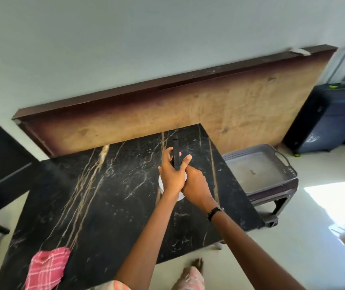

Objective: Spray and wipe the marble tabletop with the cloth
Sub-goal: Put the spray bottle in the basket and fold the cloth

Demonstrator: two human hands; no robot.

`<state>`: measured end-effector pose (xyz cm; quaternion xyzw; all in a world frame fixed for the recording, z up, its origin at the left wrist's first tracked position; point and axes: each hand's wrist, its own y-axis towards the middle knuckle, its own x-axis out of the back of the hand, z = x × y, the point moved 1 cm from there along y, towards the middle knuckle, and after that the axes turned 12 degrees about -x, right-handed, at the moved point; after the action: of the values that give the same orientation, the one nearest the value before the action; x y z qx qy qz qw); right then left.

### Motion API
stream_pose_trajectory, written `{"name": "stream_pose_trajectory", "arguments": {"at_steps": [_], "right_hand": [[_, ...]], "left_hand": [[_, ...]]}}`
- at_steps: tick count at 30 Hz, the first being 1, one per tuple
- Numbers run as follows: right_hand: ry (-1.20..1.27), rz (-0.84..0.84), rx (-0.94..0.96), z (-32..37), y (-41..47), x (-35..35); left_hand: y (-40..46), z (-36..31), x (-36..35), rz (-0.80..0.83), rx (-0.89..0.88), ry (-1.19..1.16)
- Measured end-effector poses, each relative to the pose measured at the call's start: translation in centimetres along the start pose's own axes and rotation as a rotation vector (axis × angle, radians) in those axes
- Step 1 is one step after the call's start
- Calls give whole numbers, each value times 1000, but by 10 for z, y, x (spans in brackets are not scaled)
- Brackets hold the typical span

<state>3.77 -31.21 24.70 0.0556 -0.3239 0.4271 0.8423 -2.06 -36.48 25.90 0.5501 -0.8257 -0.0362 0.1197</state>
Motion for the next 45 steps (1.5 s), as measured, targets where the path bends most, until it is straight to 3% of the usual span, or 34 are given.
{"name": "stream_pose_trajectory", "arguments": {"at_steps": [8,18,22,27,34,45], "right_hand": [[-16,-47,-29,-64,73,78],[-19,-50,-81,-164,161,158],[-16,-18,-133,-214,198,181],[-12,52,-204,-279,240,181],[-25,124,-221,-358,279,150],[6,167,-214,-393,302,127]], "left_hand": [[36,3,-120,99,59,-35],[70,39,-242,399,213,-56],[66,75,-276,512,363,-49],[44,121,-324,569,503,66],[40,186,-381,644,528,233],[47,228,-397,734,512,352]]}}
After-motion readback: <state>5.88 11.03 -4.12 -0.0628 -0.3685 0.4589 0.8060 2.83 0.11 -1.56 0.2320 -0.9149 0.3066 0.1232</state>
